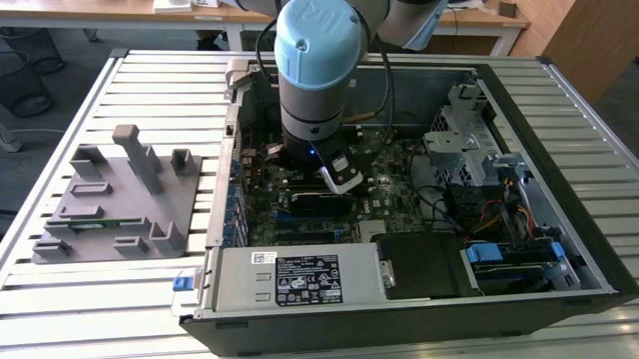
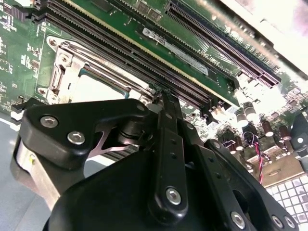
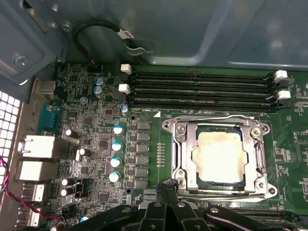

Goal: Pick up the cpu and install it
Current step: 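Install the second cpu locking lever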

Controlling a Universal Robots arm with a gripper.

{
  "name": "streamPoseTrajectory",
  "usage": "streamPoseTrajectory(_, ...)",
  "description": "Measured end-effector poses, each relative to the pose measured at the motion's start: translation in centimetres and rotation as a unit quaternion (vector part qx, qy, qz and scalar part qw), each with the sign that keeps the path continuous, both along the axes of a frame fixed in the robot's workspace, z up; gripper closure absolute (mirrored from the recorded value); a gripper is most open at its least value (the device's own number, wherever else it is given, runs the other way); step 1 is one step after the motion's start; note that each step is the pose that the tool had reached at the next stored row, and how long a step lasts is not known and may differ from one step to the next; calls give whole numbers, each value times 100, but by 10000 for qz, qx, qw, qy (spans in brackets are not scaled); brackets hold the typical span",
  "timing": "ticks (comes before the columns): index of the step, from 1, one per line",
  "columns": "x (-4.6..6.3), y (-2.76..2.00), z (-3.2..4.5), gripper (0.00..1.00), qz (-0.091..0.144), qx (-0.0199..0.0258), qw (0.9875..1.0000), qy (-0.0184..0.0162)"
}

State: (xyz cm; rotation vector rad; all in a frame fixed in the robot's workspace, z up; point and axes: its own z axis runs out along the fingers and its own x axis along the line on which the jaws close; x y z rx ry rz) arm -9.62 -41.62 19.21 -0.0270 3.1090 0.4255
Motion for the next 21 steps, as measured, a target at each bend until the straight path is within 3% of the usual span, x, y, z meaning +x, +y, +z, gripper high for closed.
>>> streamPoseTrajectory(11,-5,39,-2,89,0,9,10000,-1)
streamPoseTrajectory(21,-7,45,-20,89,0,10,10000,0)
